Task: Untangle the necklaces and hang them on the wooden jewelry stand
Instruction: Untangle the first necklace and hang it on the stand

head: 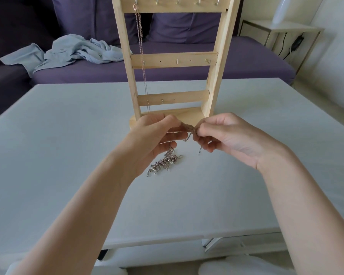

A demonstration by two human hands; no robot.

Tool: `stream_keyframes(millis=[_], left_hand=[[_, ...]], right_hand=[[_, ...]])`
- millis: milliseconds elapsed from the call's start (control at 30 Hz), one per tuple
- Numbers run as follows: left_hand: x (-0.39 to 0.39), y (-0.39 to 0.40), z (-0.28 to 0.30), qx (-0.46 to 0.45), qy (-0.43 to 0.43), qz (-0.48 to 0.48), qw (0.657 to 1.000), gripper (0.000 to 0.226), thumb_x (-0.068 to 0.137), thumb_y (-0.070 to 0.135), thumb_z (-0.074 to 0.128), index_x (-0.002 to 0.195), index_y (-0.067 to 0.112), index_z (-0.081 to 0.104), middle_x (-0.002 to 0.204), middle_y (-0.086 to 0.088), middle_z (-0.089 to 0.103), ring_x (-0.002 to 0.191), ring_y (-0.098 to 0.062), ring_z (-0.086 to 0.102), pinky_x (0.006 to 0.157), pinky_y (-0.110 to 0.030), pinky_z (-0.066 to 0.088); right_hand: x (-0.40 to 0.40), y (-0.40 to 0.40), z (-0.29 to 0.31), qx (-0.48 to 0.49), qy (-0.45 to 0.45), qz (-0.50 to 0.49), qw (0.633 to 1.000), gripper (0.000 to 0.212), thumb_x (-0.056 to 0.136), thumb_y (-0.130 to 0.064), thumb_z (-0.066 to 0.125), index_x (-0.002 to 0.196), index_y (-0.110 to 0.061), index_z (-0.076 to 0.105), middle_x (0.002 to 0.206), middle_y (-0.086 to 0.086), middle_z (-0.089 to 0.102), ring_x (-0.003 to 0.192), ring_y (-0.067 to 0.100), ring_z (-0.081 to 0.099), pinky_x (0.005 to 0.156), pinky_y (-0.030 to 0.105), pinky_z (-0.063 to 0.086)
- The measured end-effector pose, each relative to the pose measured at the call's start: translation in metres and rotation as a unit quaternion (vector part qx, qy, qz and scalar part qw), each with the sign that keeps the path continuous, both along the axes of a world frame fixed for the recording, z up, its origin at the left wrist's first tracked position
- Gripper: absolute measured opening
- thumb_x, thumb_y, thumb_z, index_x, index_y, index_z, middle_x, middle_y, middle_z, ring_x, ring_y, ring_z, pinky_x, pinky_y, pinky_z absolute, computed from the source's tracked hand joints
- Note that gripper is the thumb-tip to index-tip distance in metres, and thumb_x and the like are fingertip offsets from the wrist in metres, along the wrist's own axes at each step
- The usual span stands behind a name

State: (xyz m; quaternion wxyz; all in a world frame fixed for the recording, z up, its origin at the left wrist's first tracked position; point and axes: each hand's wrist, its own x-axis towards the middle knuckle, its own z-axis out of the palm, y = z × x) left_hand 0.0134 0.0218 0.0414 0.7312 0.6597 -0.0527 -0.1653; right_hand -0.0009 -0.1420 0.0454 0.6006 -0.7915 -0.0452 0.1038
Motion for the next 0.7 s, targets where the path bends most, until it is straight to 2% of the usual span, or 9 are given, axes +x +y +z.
stream_keyframes(millis=[333, 700], left_hand=[[-0.0002, -0.0005, -0.0002, 0.008, 0.044, -0.01, 0.999, 0.014, 0.092, 0.009, 0.052, 0.081, 0.007, 0.06, 0.07, -0.003, 0.067, 0.056, -0.008, 0.058, 0.046, -0.016, 0.041], [0.0018, -0.001, -0.0042, 0.011, 0.035, -0.022, 0.999, 0.014, 0.086, 0.003, 0.061, 0.074, 0.007, 0.056, 0.068, -0.005, 0.058, 0.053, -0.006, 0.049, 0.047, -0.013, 0.038]], right_hand=[[-0.0005, 0.0005, 0.0004, -0.024, -0.005, -0.003, 1.0, 0.026, 0.085, -0.004, 0.051, 0.062, -0.01, 0.064, 0.063, 0.002, 0.056, 0.057, 0.011, 0.049, 0.055, 0.02, 0.038], [-0.0011, 0.0015, 0.0015, -0.033, -0.016, 0.012, 0.999, 0.023, 0.086, -0.002, 0.053, 0.068, -0.007, 0.066, 0.064, 0.003, 0.057, 0.059, 0.011, 0.049, 0.057, 0.021, 0.039]])
